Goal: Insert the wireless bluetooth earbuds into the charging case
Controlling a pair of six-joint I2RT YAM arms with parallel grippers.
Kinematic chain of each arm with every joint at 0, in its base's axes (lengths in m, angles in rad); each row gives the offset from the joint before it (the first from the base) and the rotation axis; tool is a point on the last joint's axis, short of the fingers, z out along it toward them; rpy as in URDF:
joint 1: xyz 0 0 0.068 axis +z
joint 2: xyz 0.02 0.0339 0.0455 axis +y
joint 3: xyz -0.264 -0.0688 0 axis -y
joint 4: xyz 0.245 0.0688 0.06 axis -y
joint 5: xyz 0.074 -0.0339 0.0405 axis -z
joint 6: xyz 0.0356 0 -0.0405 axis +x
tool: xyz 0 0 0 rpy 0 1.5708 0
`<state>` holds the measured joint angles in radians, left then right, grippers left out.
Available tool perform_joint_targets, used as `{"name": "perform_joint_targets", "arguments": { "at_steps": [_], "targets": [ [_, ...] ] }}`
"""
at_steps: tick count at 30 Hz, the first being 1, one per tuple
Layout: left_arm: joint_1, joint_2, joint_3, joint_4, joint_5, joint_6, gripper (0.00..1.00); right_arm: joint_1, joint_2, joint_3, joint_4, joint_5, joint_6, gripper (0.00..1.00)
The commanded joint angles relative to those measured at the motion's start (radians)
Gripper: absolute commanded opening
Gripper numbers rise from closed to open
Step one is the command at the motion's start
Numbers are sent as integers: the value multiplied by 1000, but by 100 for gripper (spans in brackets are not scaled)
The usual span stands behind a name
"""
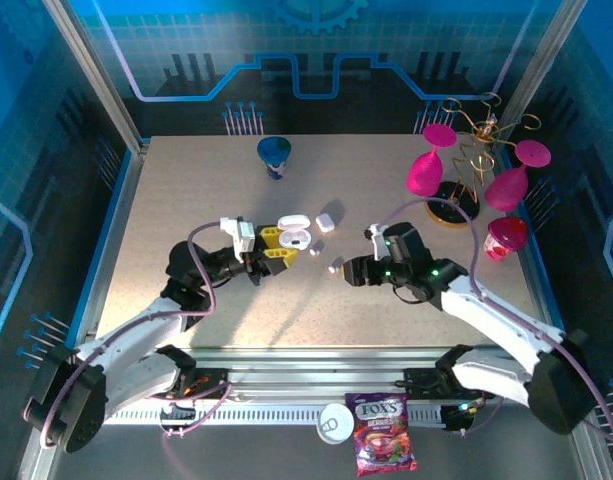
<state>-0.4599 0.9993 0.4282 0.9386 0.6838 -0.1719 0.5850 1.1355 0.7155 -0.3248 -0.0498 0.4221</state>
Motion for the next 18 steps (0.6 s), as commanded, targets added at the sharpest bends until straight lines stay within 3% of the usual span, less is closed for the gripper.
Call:
{"name": "perform_joint_targets", "arguments": {
  "at_steps": [1,5,18],
  "targets": [
    [8,-42,-9,-29,-10,38,18,41,89,95,-101,104,-75,66],
    [7,-92,-6,-89,-13,56,18,94,222,208,-175,190,-136,54],
    [7,-211,8,-220,-26,91,18,220,612,514,-356,398,-206,43]
  ]
}}
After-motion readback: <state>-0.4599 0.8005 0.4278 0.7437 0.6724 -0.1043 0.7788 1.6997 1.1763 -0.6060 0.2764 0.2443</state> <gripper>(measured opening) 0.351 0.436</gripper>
